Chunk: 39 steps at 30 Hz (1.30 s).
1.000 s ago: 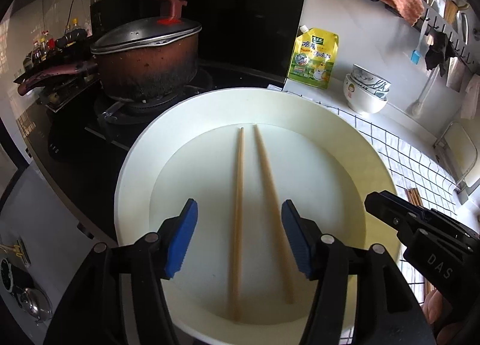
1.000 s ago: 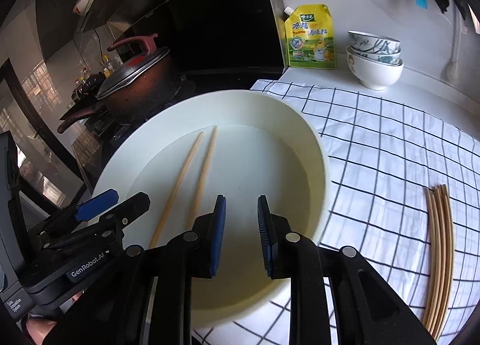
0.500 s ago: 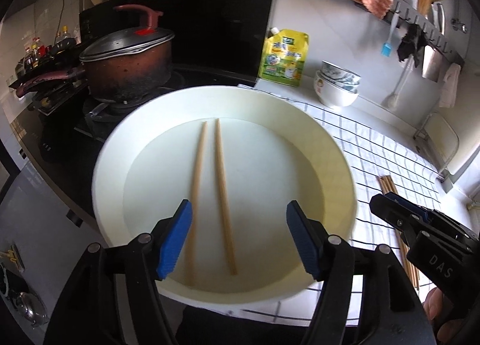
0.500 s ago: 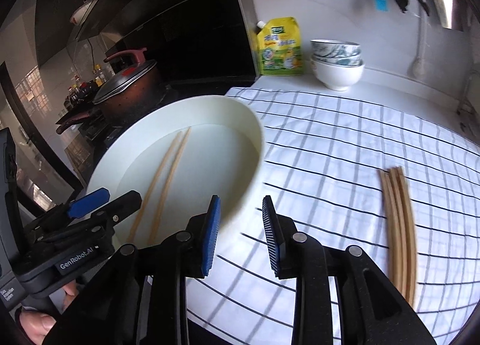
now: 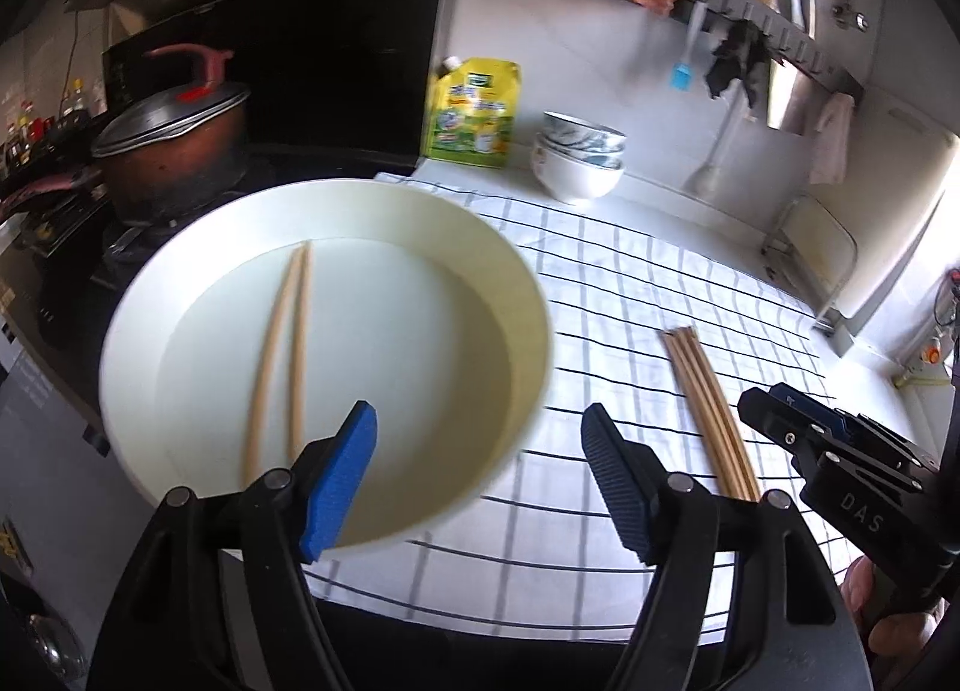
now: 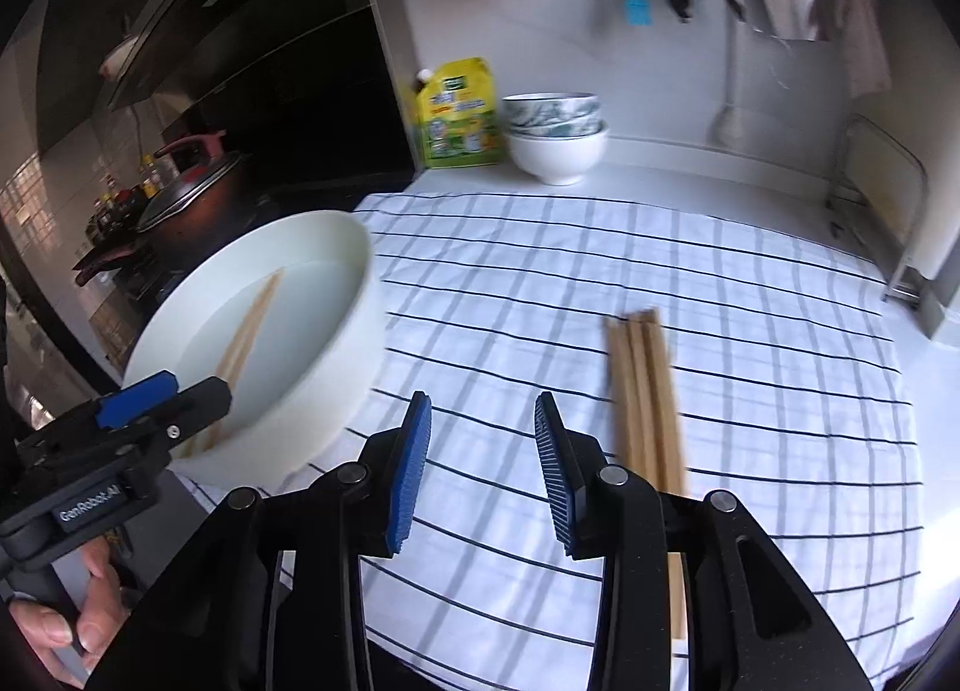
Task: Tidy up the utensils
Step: 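Move both open grippers back from the basin to the chopstick bundle, then push another chopstick apart from the bundle with the right gripper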
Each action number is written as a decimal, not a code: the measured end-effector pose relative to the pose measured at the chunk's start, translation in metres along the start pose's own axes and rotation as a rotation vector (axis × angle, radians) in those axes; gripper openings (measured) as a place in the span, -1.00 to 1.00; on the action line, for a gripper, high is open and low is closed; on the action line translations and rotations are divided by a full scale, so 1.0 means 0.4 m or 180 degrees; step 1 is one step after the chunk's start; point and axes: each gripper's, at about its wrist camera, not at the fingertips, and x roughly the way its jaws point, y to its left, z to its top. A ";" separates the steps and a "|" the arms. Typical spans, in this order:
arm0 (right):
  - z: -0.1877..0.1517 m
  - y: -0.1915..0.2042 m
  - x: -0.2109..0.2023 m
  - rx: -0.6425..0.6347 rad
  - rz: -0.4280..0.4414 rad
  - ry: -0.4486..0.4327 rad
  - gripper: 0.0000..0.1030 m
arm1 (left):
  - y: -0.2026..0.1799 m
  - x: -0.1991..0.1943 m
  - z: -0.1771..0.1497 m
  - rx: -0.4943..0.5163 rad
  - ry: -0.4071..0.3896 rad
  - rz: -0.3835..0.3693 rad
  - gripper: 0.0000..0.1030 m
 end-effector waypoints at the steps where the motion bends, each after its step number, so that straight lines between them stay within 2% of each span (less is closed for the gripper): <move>1: -0.004 -0.018 -0.006 0.0017 -0.0031 -0.0005 -0.32 | -0.013 0.002 -0.002 0.0020 0.0008 -0.0019 0.35; 6: -0.022 -0.087 -0.027 0.0088 -0.0153 -0.0014 -0.22 | -0.075 0.013 -0.016 0.0115 0.0057 -0.0092 0.38; 12: -0.049 -0.187 -0.025 0.0226 -0.0311 0.0020 -0.22 | -0.152 0.039 -0.049 0.0250 0.0169 -0.0197 0.41; 16: -0.069 -0.253 0.003 0.0257 -0.0469 0.0122 -0.22 | -0.186 0.062 -0.074 0.0259 0.0257 -0.0250 0.41; 21: -0.081 -0.303 0.049 0.0286 -0.0508 0.0239 -0.22 | -0.209 0.088 -0.097 0.0177 0.0310 -0.0244 0.43; 24: -0.083 -0.318 0.072 0.0267 -0.0468 0.0284 -0.06 | -0.212 0.102 -0.106 0.0120 0.0321 -0.0215 0.44; 32: -0.096 -0.319 0.111 0.0125 -0.0426 0.0396 -0.05 | -0.217 0.142 -0.130 -0.0031 0.0364 -0.0162 0.49; 39: -0.100 -0.307 0.120 0.0017 -0.0347 0.0451 -0.05 | -0.242 0.164 -0.149 0.0017 0.0429 -0.0149 0.49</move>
